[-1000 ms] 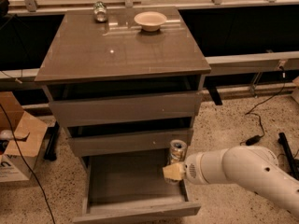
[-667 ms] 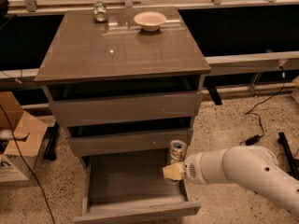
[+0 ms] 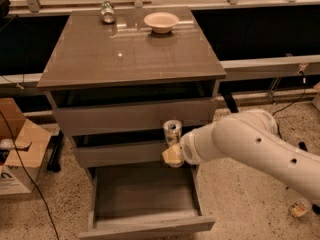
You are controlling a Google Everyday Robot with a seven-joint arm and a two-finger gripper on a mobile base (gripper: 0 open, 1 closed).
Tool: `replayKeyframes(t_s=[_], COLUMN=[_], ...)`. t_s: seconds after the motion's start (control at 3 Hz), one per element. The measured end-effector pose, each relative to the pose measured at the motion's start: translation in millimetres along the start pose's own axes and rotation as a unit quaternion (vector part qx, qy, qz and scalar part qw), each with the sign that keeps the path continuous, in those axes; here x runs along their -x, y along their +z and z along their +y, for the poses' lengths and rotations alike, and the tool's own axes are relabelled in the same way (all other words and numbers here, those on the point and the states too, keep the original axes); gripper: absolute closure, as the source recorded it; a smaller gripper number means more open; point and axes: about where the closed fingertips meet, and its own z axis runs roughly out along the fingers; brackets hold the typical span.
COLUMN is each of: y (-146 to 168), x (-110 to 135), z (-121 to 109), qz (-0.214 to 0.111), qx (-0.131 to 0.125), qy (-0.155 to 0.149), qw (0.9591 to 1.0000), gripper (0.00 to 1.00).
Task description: Pick redbull can from bottom drawer and place on counter
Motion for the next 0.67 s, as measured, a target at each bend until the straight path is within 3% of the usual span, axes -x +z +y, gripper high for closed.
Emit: replayKeyframes(t_s=[0.33,0.67], y=[-29.7,-71.3], x=[61.0,124.6], z=[4.5,8.7], qz=[-0.008,-0.031], qx=[-0.036,-0.074], qy=[-0.066,-0.122], qw=[0.9972,0.9892], gripper=[1.00,1.00])
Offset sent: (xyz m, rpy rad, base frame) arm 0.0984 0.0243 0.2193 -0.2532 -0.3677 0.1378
